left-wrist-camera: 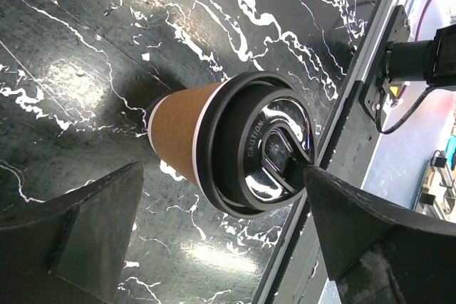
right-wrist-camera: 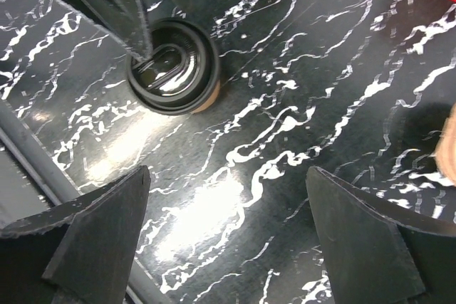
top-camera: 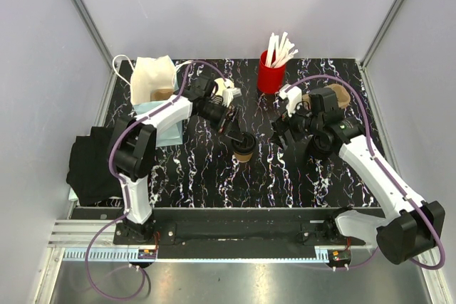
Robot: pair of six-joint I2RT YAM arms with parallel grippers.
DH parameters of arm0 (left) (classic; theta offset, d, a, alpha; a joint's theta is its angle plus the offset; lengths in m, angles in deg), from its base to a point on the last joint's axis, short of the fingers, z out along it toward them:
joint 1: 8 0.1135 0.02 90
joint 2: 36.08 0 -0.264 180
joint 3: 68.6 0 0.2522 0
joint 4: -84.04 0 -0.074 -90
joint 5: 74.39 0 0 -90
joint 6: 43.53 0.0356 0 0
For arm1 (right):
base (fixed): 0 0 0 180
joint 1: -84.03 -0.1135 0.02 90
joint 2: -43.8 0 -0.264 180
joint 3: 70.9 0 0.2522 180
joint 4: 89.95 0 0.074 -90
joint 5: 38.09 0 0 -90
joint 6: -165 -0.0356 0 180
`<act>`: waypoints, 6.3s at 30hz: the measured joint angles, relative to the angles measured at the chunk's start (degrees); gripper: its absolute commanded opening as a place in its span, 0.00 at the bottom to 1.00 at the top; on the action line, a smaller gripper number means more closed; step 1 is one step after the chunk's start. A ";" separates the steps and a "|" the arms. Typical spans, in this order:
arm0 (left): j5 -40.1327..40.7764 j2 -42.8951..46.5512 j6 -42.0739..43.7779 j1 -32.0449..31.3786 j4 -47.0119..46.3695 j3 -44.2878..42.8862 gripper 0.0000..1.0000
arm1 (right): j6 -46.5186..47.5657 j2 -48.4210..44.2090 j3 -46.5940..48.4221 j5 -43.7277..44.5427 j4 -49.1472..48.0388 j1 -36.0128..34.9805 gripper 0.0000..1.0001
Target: Pack the takeout coffee
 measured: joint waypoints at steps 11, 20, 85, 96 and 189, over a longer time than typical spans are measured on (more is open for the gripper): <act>-1.99 -3.87 -0.52 0.00 -0.42 0.00 0.83 | -2.51 3.91 -2.27 -5.03 -0.24 0.00 0.88; -7.48 -5.81 -1.81 0.13 -1.22 -0.07 0.62 | -4.68 5.90 -3.56 -8.09 -3.65 0.04 0.81; -7.10 -4.31 -7.82 -2.36 -13.68 3.50 0.65 | -17.79 30.36 -0.50 -33.57 -12.81 7.96 0.47; -7.28 -4.33 -7.54 -2.43 -13.53 3.50 0.72 | -17.79 30.36 -0.50 -33.57 -12.81 7.96 0.46; -7.43 -4.39 -4.94 -3.52 -10.16 3.04 0.50 | -14.80 35.65 2.01 -34.47 -4.07 7.06 0.13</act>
